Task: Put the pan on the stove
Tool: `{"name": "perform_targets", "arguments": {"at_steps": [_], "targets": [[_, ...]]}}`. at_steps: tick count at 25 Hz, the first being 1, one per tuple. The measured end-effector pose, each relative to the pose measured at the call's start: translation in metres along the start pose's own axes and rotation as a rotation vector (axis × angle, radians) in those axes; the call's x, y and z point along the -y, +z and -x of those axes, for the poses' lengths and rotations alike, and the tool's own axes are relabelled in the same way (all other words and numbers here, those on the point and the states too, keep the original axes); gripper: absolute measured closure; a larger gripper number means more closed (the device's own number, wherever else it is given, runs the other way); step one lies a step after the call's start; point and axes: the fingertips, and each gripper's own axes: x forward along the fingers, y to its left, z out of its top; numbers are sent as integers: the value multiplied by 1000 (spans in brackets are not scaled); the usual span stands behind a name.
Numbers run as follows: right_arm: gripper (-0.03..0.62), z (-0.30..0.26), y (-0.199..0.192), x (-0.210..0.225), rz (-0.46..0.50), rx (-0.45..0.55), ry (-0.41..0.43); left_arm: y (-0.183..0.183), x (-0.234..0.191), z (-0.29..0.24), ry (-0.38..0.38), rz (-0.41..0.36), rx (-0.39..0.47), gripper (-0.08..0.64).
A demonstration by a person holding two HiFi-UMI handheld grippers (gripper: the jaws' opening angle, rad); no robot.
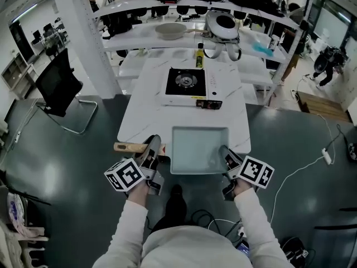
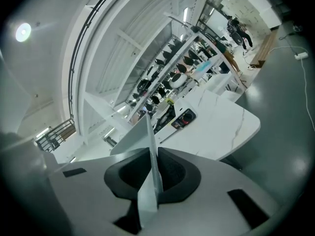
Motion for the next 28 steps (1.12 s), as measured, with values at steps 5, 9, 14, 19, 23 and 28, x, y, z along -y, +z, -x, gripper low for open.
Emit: {"name": "perform_targets", "arguments": {"at_steps": [5, 9, 14, 19, 23, 28], "targets": [[531, -64, 28, 1, -3, 8, -20, 31, -41, -54, -8, 12, -16, 463], [531, -111, 49, -2, -5, 8, -36, 57, -70, -92, -12, 21, -31, 463], [531, -158, 70, -4, -10, 18, -52, 82, -100, -134, -30, 35, -41, 463], [531, -192, 87, -1, -18, 27, -75, 98, -122, -169, -38, 45, -62, 463], [531, -208, 99, -1, -18, 34, -84, 108, -129, -187, -46, 41, -70, 463], [531, -228, 119, 2, -22, 34, -91, 118, -136, -214, -49, 39, -74, 463]]}}
